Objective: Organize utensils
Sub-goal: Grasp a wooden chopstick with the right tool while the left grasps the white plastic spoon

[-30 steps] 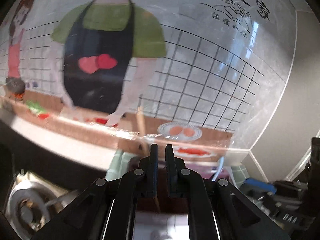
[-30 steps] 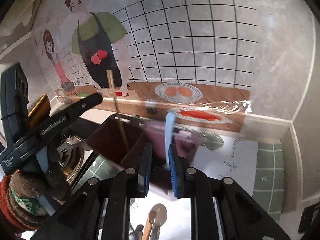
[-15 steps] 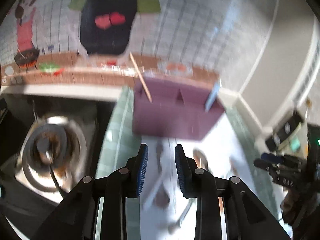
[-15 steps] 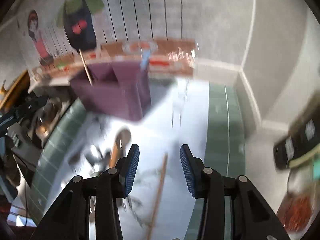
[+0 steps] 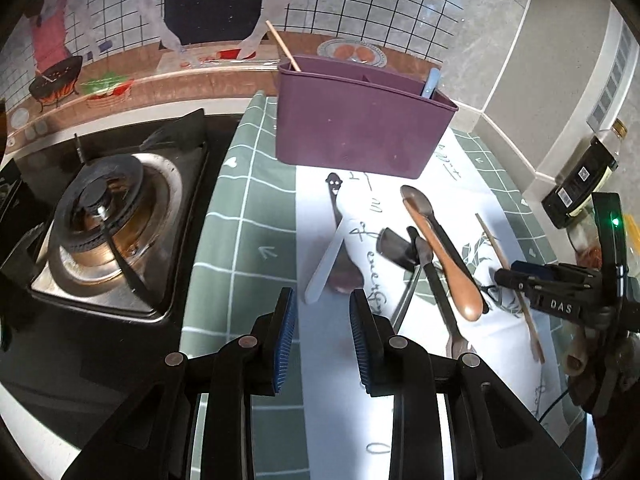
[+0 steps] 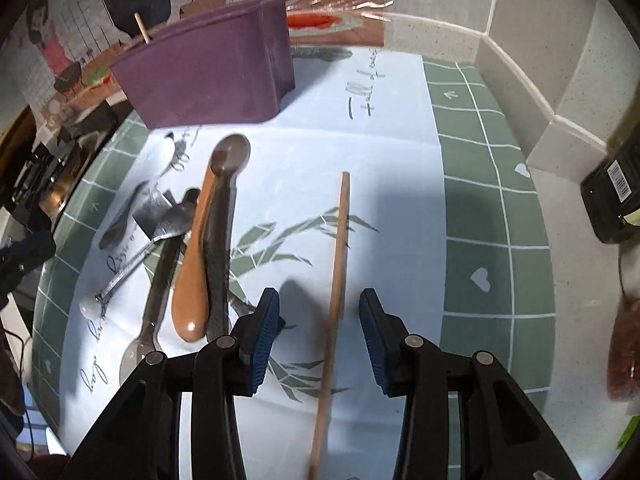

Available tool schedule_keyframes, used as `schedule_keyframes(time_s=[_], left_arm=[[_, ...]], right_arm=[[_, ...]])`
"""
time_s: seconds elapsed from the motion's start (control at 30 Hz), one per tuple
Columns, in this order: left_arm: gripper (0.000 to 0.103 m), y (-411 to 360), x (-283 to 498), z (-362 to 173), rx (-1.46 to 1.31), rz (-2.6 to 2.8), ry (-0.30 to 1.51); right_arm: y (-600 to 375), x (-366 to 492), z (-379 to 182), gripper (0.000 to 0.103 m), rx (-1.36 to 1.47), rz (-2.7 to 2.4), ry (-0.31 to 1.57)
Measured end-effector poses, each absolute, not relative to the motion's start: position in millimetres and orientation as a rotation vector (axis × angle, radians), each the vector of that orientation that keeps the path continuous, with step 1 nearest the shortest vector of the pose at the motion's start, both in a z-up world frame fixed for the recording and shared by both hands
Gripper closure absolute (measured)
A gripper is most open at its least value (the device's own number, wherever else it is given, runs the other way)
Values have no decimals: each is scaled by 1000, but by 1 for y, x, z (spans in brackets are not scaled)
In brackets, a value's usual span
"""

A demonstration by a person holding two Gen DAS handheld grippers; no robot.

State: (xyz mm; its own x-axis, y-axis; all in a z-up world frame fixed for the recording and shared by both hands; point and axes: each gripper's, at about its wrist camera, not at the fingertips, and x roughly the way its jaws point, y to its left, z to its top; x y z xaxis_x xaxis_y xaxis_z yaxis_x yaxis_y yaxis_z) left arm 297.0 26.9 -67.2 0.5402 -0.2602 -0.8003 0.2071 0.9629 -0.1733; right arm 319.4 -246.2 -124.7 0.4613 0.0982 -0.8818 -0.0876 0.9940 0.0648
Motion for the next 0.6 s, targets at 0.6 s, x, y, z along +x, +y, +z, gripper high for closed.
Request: schedule_keyframes(time_s=[0.6], left_arm=[[74,21,297,-77,-74,-336,1012]], right_arm=[[-264,283,-66,97,177,245,932]])
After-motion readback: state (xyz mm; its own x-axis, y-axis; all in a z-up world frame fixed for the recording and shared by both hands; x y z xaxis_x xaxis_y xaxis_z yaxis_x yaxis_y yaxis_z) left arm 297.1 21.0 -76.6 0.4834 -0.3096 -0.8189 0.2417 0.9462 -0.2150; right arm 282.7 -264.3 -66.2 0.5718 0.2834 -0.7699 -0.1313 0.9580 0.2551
